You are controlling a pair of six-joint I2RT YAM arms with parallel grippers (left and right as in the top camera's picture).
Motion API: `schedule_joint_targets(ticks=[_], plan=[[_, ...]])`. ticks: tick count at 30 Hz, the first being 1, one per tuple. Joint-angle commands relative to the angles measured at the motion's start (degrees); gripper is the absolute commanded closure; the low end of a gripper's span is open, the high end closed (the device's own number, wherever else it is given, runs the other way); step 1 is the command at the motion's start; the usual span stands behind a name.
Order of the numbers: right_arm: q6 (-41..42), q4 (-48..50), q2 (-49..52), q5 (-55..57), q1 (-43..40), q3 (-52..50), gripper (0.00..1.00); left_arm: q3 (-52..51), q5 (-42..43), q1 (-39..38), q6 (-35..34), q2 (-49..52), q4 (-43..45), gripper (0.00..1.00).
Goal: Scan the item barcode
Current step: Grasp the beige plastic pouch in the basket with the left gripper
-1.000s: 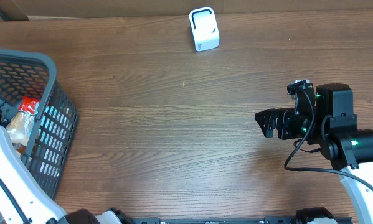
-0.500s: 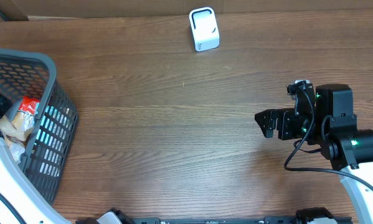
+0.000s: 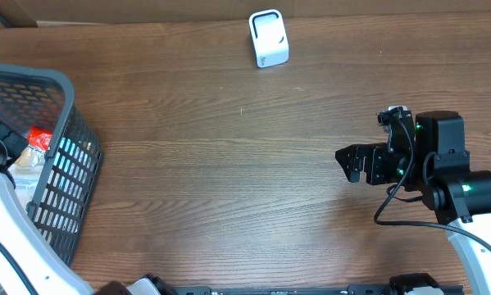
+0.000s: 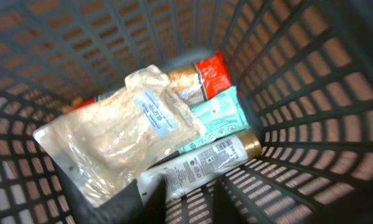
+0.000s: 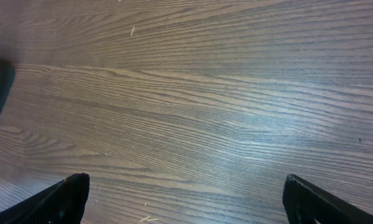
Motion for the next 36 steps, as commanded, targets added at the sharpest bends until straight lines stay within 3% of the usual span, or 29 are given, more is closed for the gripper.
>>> schedule_joint_targets(ticks=[1,5,12,16,18,19,20,24,31,36], plan=[[0.0,-0.1,-0.2,-0.3,0.3,1.2,0.0,-1.2,-0.9,0.9,-2.2,3.1,0.2,0.58],[0.0,-0.1,-0.2,-0.3,0.3,1.2,0.0,-1.2,-0.9,3.2,-2.6,6.2,0.0,0.42],[0.0,0.0,-0.2,-0.3,0.3,1.2,0.0,-2.3,-3.0,7.4,-2.3,12.7,-1.4,0.38],[0.0,0.0,-0.2,-0.3,0.3,1.2,0.0,-7.1,-2.1,8.6,-0.1,14.4,2.2,0.32],[0.0,-0.1,-0.2,-0.3,0.3,1.2,0.0,-11.9,-2.6,9.6,0.3,14.5,5.6,0.2],[0.0,-0.1,-0.2,-0.3,0.3,1.2,0.0,-13.6,-2.6,10.2,0.8,14.5,7.3,0.19],[0.0,-0.1,-0.2,-0.3,0.3,1.2,0.0,-15.3,-2.6,10.8,1.2,14.5,9.2,0.03],[0.0,-0.1,-0.2,-0.3,0.3,1.2,0.0,-19.8,-2.0,12.8,4.5,14.5,16.6,0.0],[0.0,-0.1,-0.2,-0.3,0.3,1.2,0.0,-22.6,4.4,13.0,4.5,15.0,30.3,0.01],[0.0,0.0,-0.2,-0.3,0.3,1.2,0.0,-22.6,7.3,13.0,2.1,19.0,31.6,0.0]])
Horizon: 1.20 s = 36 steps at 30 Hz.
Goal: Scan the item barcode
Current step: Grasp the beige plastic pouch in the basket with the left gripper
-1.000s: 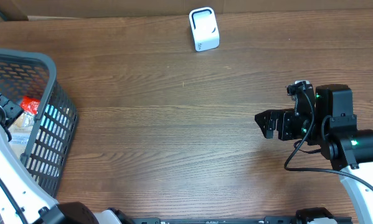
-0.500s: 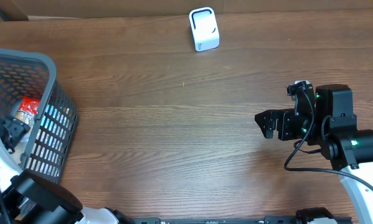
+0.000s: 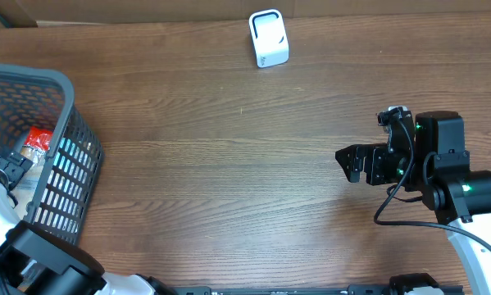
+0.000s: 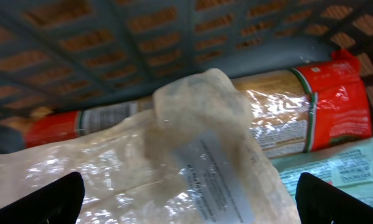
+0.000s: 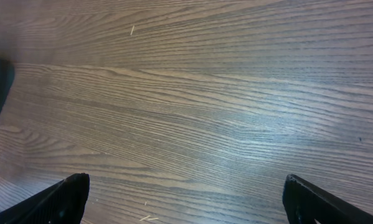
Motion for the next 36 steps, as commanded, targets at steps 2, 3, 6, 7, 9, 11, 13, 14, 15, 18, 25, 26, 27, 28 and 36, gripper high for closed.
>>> schedule_joint_targets(ticks=[2,3,6,7,9,11,13,14,15,18,25,26,27,28,36], plan=[[0.0,0.1,-0.2,-0.3,0.3,1.2,0.0,-0.7,2.4,-0.1,-3.6,7.0,-1.3,0.0],[0.0,0.0,-0.2,-0.3,0.3,1.2,0.0,-0.7,1.9,-0.1,-4.3,8.2,-1.4,0.0],[0.0,-0.2,-0.2,-0.3,0.3,1.2,0.0,-0.7,1.5,-0.1,-5.1,11.7,-1.4,0.01],[0.0,-0.4,-0.2,-0.3,0.3,1.2,0.0,-0.7,1.5,-0.1,-5.1,12.6,-1.4,0.0],[0.0,-0.4,-0.2,-0.3,0.3,1.2,0.0,-0.7,1.5,-0.3,-5.1,13.8,-1.3,0.0],[0.0,-0.4,-0.2,-0.3,0.3,1.2,0.0,-0.7,1.6,-0.5,-5.1,14.3,-1.3,0.0],[0.0,-0.4,-0.2,-0.3,0.3,1.2,0.0,-0.7,1.6,-0.5,-5.0,14.4,-1.5,0.02],[0.0,-0.4,-0.2,-0.3,0.3,1.2,0.0,-0.6,1.6,-0.5,-4.9,14.4,-1.6,0.05],[0.0,-0.4,-0.2,-0.3,0.3,1.2,0.0,-0.6,1.6,-0.5,-4.9,14.3,-2.0,0.11],[0.0,-0.4,-0.2,-0.3,0.3,1.2,0.0,-0.6,1.6,-0.5,-4.9,14.3,-3.3,0.36],[0.0,-0.4,-0.2,-0.3,0.3,1.2,0.0,-0.5,1.8,-0.5,-4.9,14.3,-4.9,0.61],[0.0,-0.4,-0.2,-0.3,0.3,1.2,0.0,-0.3,1.8,-0.5,-4.9,14.3,-5.3,0.61],[0.0,-0.4,-0.2,-0.3,0.3,1.2,0.0,0.0,1.8,-0.5,-4.9,14.3,-5.7,0.61],[0.0,-0.4,-0.2,-0.3,0.3,1.2,0.0,0.6,1.8,-0.5,-4.9,14.3,-6.6,0.62],[0.0,-0.4,-0.2,-0.3,0.3,1.2,0.0,13.0,4.3,-0.5,-4.9,14.3,-17.6,0.84]])
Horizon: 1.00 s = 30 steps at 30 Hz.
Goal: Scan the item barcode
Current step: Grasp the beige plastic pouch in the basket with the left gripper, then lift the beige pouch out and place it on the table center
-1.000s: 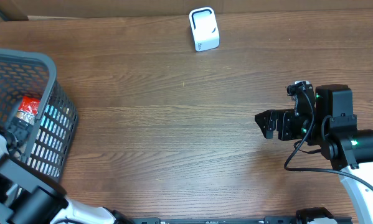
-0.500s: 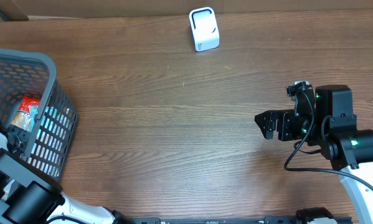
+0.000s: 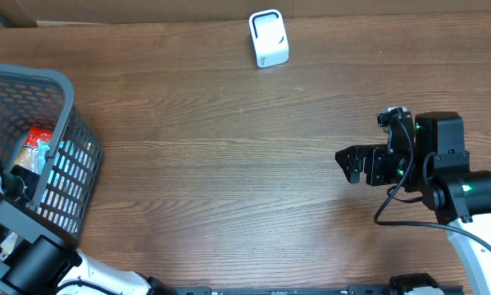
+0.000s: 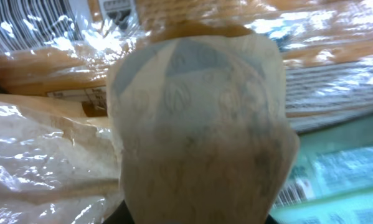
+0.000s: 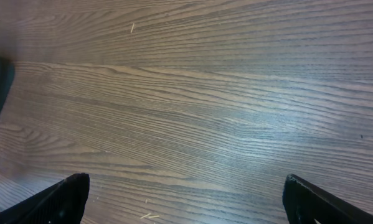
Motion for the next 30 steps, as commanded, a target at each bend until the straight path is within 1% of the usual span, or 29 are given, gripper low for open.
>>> schedule_joint_targets(ticks=[1,2,4,11,13,17,20,21,26,27,28,30], plan=[[0.0,0.1,-0.2,-0.1,0.3,1.2,0.0,8.6,3.2,-0.4,-0.3,1.1,-5.0,0.84],[0.0,0.1,-0.2,-0.1,0.3,1.2,0.0,13.2,3.3,-0.4,-0.4,1.1,-8.5,0.84],[0.0,0.1,-0.2,-0.1,0.3,1.2,0.0,19.1,3.9,-0.4,-0.4,1.1,-12.7,0.84],[0.0,0.1,-0.2,-0.1,0.3,1.2,0.0,38.9,11.2,-0.4,-0.3,1.1,-24.6,0.9],[0.0,0.1,-0.2,-0.1,0.3,1.2,0.0,44.0,13.3,-0.5,0.0,1.0,-27.1,0.9],[0.0,0.1,-0.2,-0.1,0.3,1.2,0.0,53.0,19.1,-1.2,3.5,0.4,-31.1,0.91],[0.0,0.2,-0.2,-0.1,0.3,1.2,0.0,57.6,25.2,-2.8,7.1,-1.2,-32.3,0.9],[0.0,0.1,-0.2,-0.1,0.3,1.2,0.0,59.1,28.4,-3.9,8.8,-2.3,-32.4,0.89],[0.0,0.2,-0.2,-0.1,0.3,1.2,0.0,63.0,36.6,-9.8,11.4,-7.1,-31.8,0.86],[0.0,0.2,-0.2,-0.1,0.3,1.2,0.0,63.4,39.4,-13.0,13.0,-9.2,-31.1,0.85],[0.0,0.2,-0.2,-0.1,0.3,1.2,0.0,63.4,40.5,-15.1,14.1,-10.3,-30.7,0.84],[0.0,0.2,-0.2,-0.1,0.3,1.2,0.0,63.4,40.9,-20.4,16.3,-12.3,-30.5,0.83]])
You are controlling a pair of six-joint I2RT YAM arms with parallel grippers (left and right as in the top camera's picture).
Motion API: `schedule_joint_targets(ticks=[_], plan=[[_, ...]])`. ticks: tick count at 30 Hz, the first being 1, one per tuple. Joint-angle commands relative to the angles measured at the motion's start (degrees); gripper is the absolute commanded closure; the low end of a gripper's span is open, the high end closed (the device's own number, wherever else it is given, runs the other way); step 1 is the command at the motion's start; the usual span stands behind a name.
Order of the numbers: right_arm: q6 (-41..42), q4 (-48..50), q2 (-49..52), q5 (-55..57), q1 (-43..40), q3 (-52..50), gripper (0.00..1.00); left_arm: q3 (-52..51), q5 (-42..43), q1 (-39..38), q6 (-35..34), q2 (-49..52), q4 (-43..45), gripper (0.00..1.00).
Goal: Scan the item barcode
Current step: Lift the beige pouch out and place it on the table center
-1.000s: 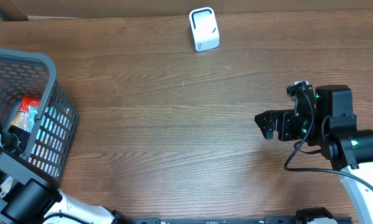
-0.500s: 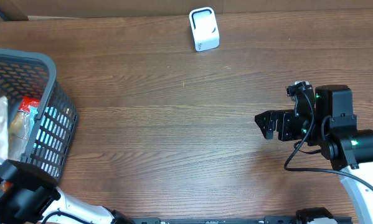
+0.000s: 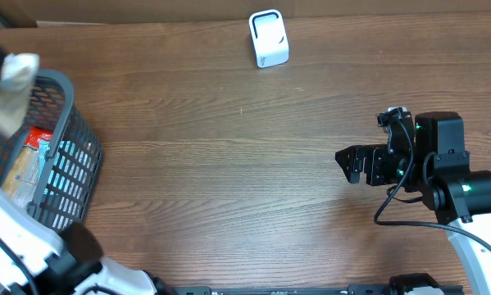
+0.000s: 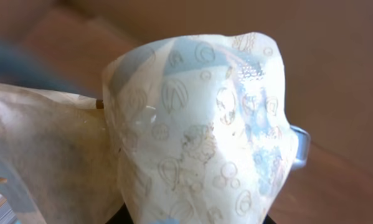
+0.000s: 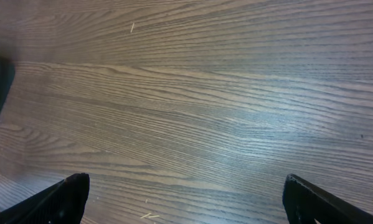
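A clear plastic pouch (image 3: 9,88) with a pale printed pattern hangs above the back rim of the grey basket (image 3: 69,123), with my left gripper (image 3: 1,64) shut on its top. In the left wrist view the pouch (image 4: 198,118) fills the frame and hides the fingers; no barcode shows there. The white scanner (image 3: 268,38) stands at the back of the table, in the middle. My right gripper (image 3: 349,162) hovers over the table at the right, its fingers (image 5: 65,198) wide apart with nothing between them.
The basket holds a red-ended packet (image 3: 42,138) and a teal packet (image 3: 65,156). A cardboard wall (image 3: 147,10) runs along the back edge of the brown wooden table (image 3: 229,180). The right arm's body (image 3: 450,176) sits at the right edge.
My left gripper was down in the basket, shut on the pouch; now it holds the pouch above the basket's back rim. The right arm has not moved.
My left gripper looked down into the basket at the pouch lying on several packets. Then it was close above the pouch with its fingers apart. Then it was shut on the pouch inside the basket, and now the pouch hangs clear above the rim.
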Motion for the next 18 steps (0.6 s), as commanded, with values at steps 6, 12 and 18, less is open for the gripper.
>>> schedule_joint_targets(ticks=[6,12,18], plan=[[0.0,0.1,-0.2,-0.1,0.3,1.2,0.0,1.3,5.9,-28.0,14.2,-6.5,-4.3,0.79],[0.0,0.1,-0.2,-0.1,0.3,1.2,0.0,-4.5,-8.3,-47.8,19.1,-2.2,-11.1,0.73],[0.0,0.0,-0.2,-0.1,0.3,1.2,0.0,-14.1,-12.0,-61.4,19.0,6.1,-11.1,0.72]])
